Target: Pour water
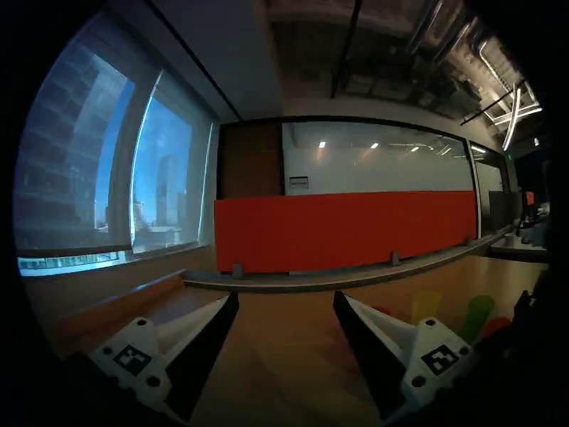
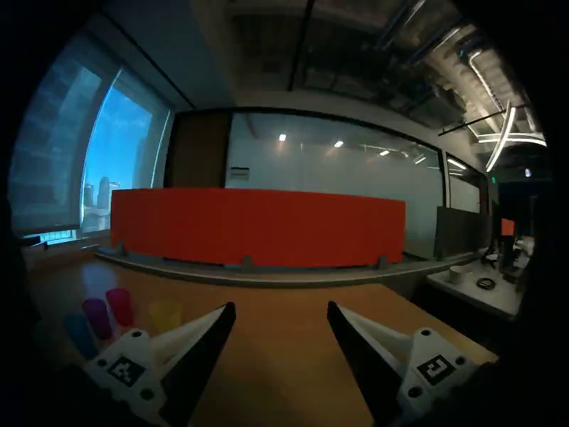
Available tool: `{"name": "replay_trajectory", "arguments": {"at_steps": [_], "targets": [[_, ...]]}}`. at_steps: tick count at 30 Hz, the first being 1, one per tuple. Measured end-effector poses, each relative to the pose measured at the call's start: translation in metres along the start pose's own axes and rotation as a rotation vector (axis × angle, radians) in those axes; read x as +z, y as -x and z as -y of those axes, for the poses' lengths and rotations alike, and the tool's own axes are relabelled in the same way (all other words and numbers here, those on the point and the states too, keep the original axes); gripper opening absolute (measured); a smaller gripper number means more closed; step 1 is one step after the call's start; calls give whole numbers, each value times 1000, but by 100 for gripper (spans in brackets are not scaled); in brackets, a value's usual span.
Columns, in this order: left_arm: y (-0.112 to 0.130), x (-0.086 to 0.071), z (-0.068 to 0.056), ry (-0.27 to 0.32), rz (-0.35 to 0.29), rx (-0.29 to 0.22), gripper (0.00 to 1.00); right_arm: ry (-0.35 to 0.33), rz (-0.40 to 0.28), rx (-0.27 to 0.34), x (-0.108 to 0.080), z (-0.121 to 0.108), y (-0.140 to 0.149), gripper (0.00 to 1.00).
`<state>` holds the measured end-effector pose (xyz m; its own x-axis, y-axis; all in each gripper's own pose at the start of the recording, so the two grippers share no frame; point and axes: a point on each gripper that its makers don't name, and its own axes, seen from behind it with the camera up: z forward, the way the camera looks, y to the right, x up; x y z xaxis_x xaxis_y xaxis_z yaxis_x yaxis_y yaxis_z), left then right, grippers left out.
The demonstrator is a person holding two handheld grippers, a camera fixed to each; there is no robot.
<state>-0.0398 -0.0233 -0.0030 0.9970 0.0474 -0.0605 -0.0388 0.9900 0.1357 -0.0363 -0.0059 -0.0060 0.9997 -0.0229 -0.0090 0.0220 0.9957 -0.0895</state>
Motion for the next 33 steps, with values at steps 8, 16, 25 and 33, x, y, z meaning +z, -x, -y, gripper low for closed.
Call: {"name": "replay_trajectory", "arguments": {"at_steps": [8,16,25,33], "targets": [[12,-1,-2,-7,-3,-2,99,16,18,-30,1,1,2,100],[24,-3,-1,-16,4,-6,99,24,25,-18,1,-1,0,99],[39,-7,1,-19,16,-12,99,45,30,-7,-3,-12,-1,99],[49,-10,1,-16,29,-22,99,54,31,-12,-7,-16,-2,99]]}}
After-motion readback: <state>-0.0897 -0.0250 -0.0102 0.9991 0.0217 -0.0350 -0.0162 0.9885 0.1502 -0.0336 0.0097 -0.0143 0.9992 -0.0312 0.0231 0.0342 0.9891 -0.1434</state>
